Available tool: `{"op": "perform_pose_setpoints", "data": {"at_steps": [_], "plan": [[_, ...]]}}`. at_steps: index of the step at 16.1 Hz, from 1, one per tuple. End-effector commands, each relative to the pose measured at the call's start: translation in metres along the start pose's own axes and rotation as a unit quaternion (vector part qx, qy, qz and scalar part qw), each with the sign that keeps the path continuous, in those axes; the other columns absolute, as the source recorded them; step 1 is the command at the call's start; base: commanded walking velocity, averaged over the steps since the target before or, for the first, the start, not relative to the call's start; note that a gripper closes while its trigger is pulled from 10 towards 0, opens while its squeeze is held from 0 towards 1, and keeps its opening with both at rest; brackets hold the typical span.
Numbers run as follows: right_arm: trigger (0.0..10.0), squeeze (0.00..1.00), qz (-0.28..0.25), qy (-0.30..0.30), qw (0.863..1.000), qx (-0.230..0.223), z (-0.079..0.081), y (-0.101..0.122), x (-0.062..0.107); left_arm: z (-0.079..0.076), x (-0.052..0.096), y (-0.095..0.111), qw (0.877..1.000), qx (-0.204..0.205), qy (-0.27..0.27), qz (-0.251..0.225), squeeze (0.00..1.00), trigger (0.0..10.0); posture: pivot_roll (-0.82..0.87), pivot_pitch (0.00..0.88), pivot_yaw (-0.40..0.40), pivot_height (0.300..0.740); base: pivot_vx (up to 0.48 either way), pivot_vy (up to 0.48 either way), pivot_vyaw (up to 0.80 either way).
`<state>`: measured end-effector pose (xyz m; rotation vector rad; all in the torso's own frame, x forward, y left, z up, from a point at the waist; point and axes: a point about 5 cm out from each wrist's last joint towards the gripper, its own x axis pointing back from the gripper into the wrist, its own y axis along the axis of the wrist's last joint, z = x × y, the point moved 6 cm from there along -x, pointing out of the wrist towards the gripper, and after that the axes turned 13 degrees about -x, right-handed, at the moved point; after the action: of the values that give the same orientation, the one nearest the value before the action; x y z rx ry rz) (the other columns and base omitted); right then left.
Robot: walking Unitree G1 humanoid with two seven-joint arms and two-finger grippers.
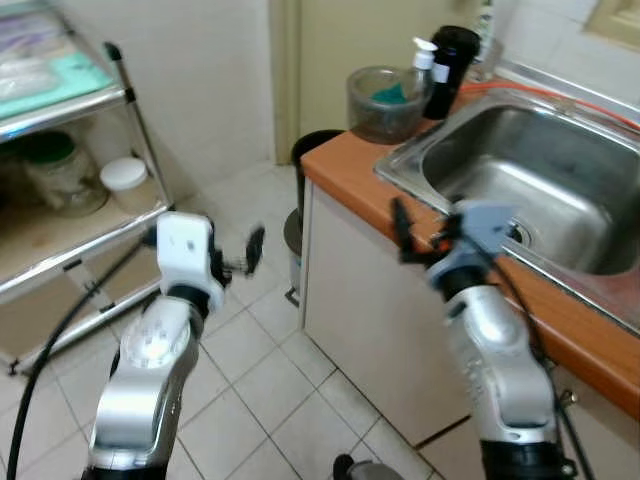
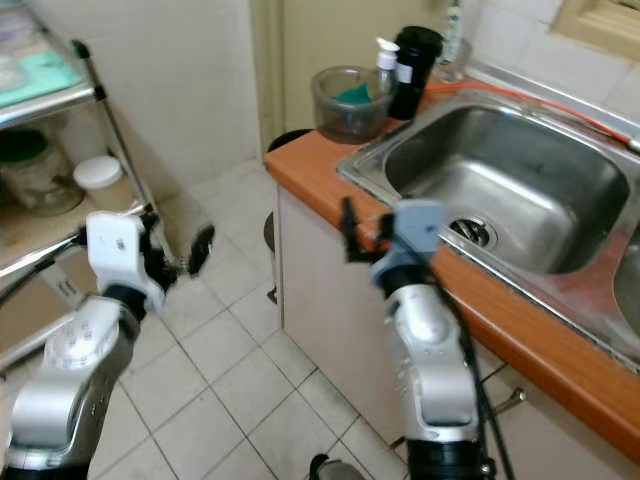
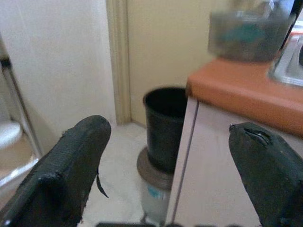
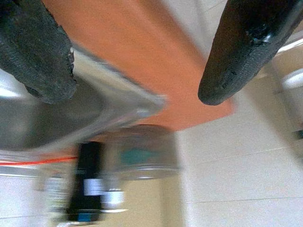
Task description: Kitchen organization
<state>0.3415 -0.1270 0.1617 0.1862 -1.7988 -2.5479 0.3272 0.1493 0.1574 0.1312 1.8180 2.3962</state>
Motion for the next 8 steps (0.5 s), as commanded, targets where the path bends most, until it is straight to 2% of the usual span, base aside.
{"op": "perform_pose_setpoints", "data": {"at_steps": [1,2,5,6,7,8], "plan": [[10.0,1.00,0.000,-0.018,1.000,0.010,-0.004,0.002,0.005,-0.004,-0.001,-0.006,1.000,-0.013,-0.014,0.007,0.00,10.0,-0.02,0.000,0.061,0.740,0.000,0.000,-0.80],[10.0,1.00,0.001,-0.022,1.000,0.010,-0.005,0.003,0.008,-0.010,-0.004,-0.005,0.999,-0.015,-0.033,0.008,0.00,10.0,-0.04,0.000,0.069,0.740,0.000,0.000,-0.80],[10.0,1.00,-0.002,-0.037,0.999,0.007,-0.004,0.005,0.012,-0.016,-0.011,0.002,0.998,-0.033,-0.046,0.002,0.00,10.0,-0.06,0.000,0.087,0.740,0.000,0.000,-0.80],[10.0,1.00,0.000,-0.044,0.999,0.029,-0.005,0.006,0.013,-0.019,-0.013,0.004,0.998,-0.013,-0.054,-0.001,0.00,10.0,-0.06,0.000,0.087,0.740,0.000,0.000,-0.80],[10.0,1.00,0.004,-0.049,0.998,0.039,-0.006,0.006,0.013,-0.020,-0.013,0.004,0.998,-0.017,-0.052,-0.004,0.00,10.0,-0.06,0.000,0.084,0.740,0.000,0.000,-0.80],[10.0,1.00,0.011,-0.052,0.998,0.039,-0.008,0.005,0.014,-0.016,-0.012,0.001,0.999,-0.003,-0.036,0.001,0.00,10.0,-0.06,0.000,0.066,0.740,0.000,0.000,-0.80]]}}
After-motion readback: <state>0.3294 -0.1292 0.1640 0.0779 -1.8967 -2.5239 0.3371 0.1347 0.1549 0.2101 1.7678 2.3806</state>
